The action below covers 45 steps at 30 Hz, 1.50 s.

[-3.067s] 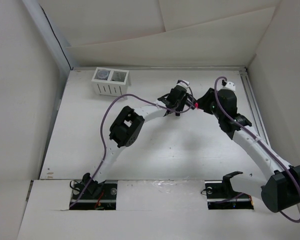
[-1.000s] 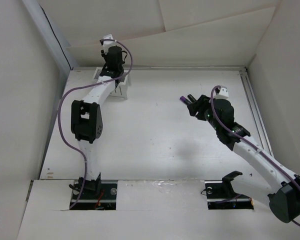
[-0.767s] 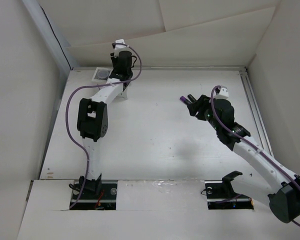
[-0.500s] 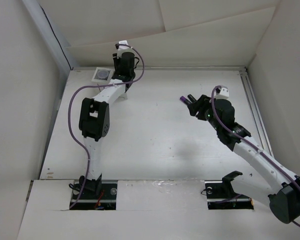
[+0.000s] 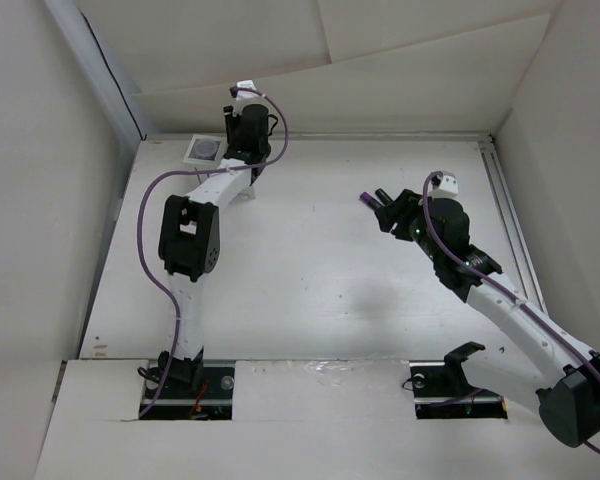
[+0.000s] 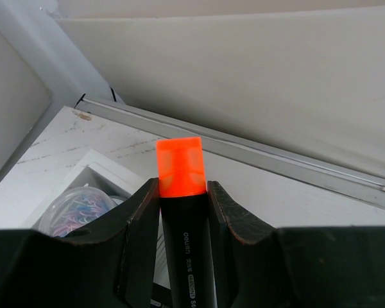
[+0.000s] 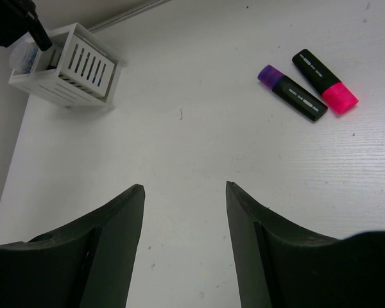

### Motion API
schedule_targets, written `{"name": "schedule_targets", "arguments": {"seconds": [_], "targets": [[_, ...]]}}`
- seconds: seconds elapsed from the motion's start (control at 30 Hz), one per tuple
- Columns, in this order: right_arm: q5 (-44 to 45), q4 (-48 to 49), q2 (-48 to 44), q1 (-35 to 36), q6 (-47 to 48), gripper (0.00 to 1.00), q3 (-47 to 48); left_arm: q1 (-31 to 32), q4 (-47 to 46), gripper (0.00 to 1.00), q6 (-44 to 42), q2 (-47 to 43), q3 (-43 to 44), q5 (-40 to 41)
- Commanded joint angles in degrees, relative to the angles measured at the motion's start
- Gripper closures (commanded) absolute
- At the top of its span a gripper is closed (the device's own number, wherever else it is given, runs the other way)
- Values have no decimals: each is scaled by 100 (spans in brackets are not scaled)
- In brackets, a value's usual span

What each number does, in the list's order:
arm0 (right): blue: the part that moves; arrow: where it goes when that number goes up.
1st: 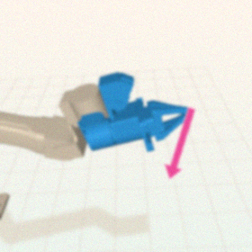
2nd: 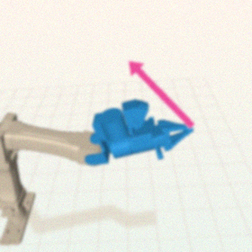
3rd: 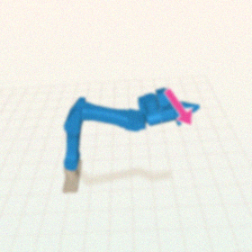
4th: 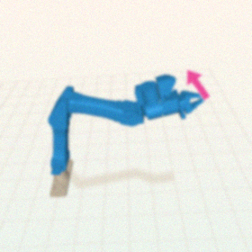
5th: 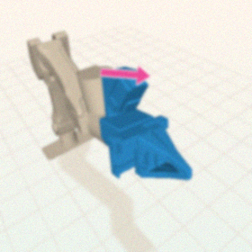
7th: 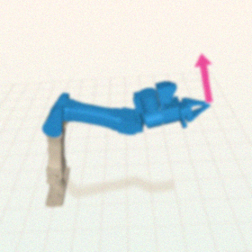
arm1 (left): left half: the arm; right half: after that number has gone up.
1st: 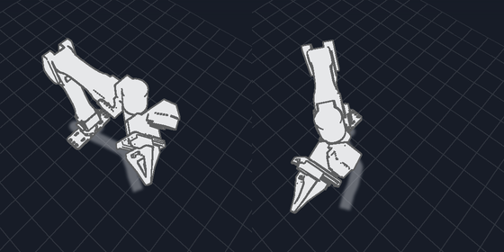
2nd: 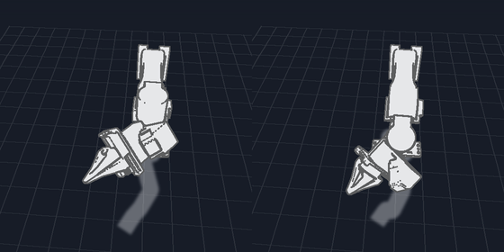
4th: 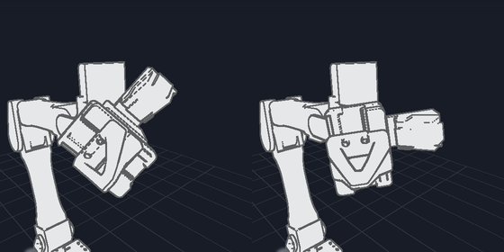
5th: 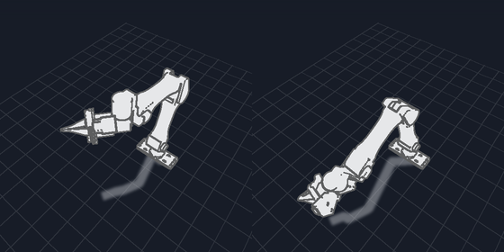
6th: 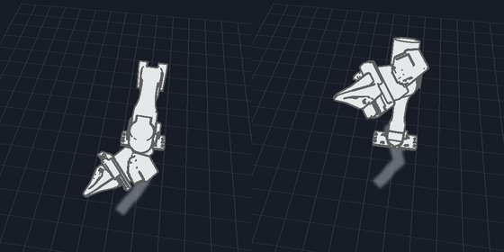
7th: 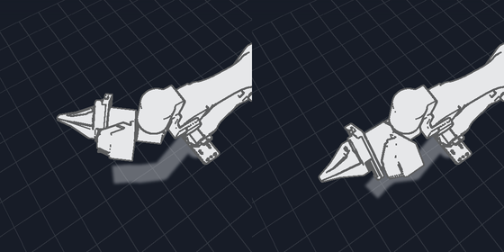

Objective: Sort the stationery into containers
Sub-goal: Place the stationery into the container, then grab a piece of stationery with the left arm

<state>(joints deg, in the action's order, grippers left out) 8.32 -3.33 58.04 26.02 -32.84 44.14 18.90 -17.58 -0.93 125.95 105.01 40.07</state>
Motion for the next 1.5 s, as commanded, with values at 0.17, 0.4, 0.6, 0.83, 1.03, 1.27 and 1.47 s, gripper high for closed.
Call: {"name": "schedule_targets", "arguments": {"seconds": [0.17, 0.4, 0.6, 0.83, 1.03, 1.27, 1.47], "targets": [[47, 289, -74, 61, 14, 40, 130, -9, -386, 74, -180, 52, -95, 264], [47, 289, -74, 61, 14, 40, 130, -9, -561, 74, -232, 52, -341, 264], [47, 289, -74, 61, 14, 40, 130, -9, -562, 74, -127, -9, -517, 264], [-5, 289, -74, 61, 14, 40, 130, -9, -667, 59, -4, -316, -868, 142], [-58, 289, -74, 61, 14, 40, 130, -9, -720, 46, 234, -843, -1404, 79], [11, 289, -126, 61, 14, 40, 130, 44, -720, 52, 584, -1861, -1712, -499], [345, 289, -92, -17, 67, 94, 77, 781, -158, 70, 980, -2083, -1335, -1194]]}}
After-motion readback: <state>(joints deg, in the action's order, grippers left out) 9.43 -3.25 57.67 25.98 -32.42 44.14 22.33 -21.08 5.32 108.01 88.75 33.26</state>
